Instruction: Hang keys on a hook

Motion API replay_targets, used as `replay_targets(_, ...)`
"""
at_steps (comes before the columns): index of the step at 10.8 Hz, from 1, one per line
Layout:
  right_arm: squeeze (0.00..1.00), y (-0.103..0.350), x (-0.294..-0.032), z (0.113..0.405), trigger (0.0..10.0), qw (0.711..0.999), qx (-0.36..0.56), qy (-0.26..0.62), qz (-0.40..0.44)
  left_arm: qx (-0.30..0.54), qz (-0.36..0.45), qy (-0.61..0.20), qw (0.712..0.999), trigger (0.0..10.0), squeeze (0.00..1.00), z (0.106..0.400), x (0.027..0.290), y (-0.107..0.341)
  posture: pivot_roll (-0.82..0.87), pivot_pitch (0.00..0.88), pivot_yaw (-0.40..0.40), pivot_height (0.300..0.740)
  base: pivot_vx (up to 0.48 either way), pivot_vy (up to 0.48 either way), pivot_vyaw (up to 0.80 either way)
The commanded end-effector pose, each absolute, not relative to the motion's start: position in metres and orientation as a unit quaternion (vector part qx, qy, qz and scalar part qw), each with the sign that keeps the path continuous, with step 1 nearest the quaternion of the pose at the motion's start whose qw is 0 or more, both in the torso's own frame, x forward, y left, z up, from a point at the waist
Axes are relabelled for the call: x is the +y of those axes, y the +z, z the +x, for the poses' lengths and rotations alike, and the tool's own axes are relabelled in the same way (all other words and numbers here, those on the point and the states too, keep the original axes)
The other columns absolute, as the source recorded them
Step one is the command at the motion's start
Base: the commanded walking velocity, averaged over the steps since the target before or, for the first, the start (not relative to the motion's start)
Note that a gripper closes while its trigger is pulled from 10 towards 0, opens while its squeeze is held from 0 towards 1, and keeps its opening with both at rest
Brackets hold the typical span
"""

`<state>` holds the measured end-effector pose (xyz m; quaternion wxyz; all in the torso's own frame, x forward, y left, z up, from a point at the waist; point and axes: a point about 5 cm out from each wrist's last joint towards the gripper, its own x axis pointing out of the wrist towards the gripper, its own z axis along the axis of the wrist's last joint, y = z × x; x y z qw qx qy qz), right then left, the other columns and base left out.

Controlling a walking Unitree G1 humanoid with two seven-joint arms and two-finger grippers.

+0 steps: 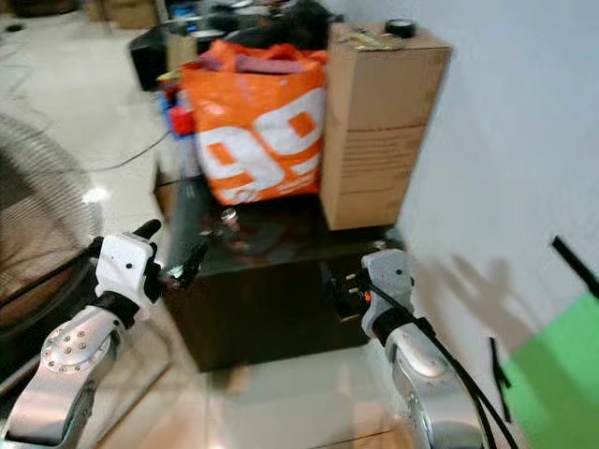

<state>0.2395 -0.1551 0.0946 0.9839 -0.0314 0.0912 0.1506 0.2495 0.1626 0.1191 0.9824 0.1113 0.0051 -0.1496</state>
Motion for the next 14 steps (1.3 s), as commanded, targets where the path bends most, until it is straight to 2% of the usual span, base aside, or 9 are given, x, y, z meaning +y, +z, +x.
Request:
replay_targets(1,1.00,0.0987,-0.1581,0.2433,10.0,0.985,0.083,0.149,-0.037,-0.001,0.115,-0.152,0.982,10.0,0.00,0.2492,0.1616,0.1215,-0.01,0.000,0.023,0.740,0.330,0.000,0.00)
replay_targets(3,1.00,0.0986,-0.1557,0.2444,10.0,0.984,0.083,0.155,-0.037,-0.001,0.116,-0.151,0.982,10.0,0.00,0.2481,0.1626,0.1211,-0.01,0.000,0.018,0.740,0.328,0.000,0.00)
replay_targets(5,1.00,0.0993,-0.1550,0.2446,10.0,0.983,0.081,0.159,-0.041,-0.001,0.115,-0.153,0.982,10.0,0.00,0.2483,0.1612,0.1210,-0.01,0.000,0.020,0.740,0.334,0.000,0.66)
replay_targets(14,1.00,0.0991,-0.1547,0.2481,10.0,0.983,0.082,0.159,-0.048,-0.003,0.117,-0.153,0.981,10.0,0.01,0.2489,0.1626,0.1224,0.01,0.000,0.012,0.740,0.332,0.000,0.00)
